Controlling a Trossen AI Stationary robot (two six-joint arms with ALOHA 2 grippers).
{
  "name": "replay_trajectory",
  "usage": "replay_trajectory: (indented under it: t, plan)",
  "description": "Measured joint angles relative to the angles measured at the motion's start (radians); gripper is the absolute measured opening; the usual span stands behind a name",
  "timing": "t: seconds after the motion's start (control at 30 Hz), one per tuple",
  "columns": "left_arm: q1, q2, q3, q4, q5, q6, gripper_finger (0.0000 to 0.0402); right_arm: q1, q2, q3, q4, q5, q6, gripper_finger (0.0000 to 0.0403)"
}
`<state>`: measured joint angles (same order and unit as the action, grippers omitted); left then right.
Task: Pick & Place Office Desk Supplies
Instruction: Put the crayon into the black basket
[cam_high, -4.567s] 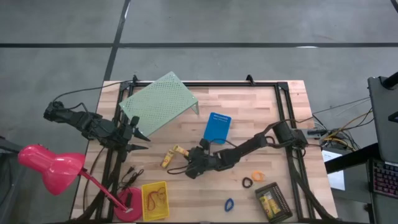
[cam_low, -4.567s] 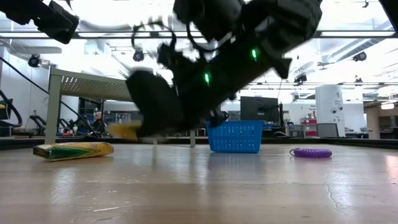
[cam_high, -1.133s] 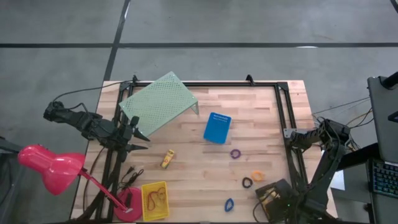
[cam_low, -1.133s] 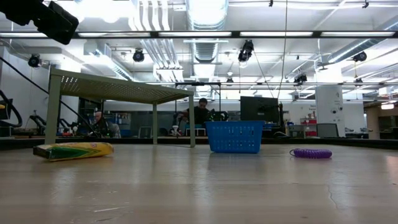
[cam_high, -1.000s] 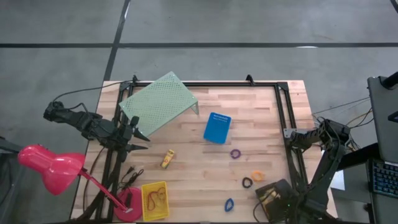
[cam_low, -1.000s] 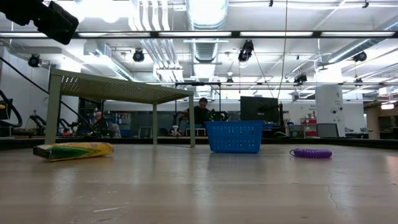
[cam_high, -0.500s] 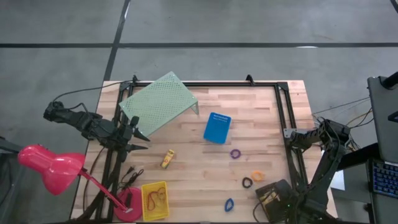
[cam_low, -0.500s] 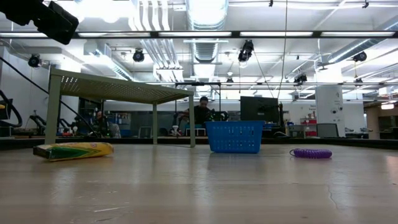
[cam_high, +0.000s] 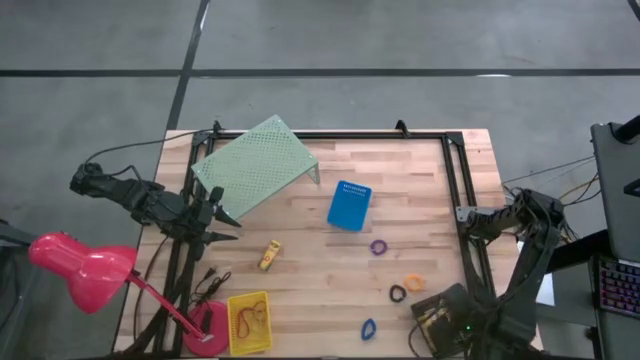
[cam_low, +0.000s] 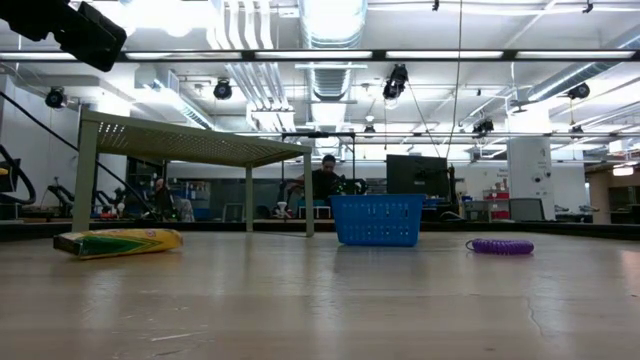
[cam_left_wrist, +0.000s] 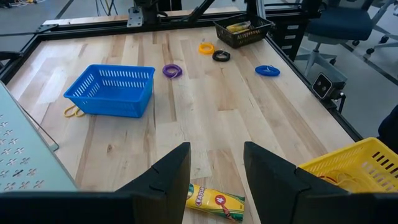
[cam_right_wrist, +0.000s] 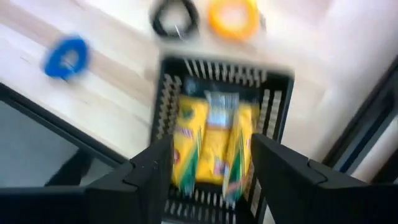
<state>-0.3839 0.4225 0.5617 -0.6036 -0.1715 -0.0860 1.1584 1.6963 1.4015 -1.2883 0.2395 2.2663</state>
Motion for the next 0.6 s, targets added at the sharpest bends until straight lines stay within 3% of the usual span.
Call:
replay_trajectory:
  t: [0.13,0.27,0.5,0.6]
  plan:
    - [0.000,0.000,0.000,0.000,0.000,0.000,0.0154,0.000,-0.023,0.064,-0.111,0.182,-0.088,0.0210]
    - [0.000,0.000,0.000,0.000,0.000,0.000,0.0154,0.000,-0.073,0.080,-0.198,0.438,-0.165,0.0210]
    - [0.000,0.000,0.000,0.000,0.000,0.000,0.0154,-0.026,-0.256,-0.026,-0.215,0.806,-0.303,0.0210]
    - [0.000,0.000,0.000,0.000,0.000,0.000,0.0154,-0.059,-0.347,-0.095,-0.193,0.908,-0.391,0.0210]
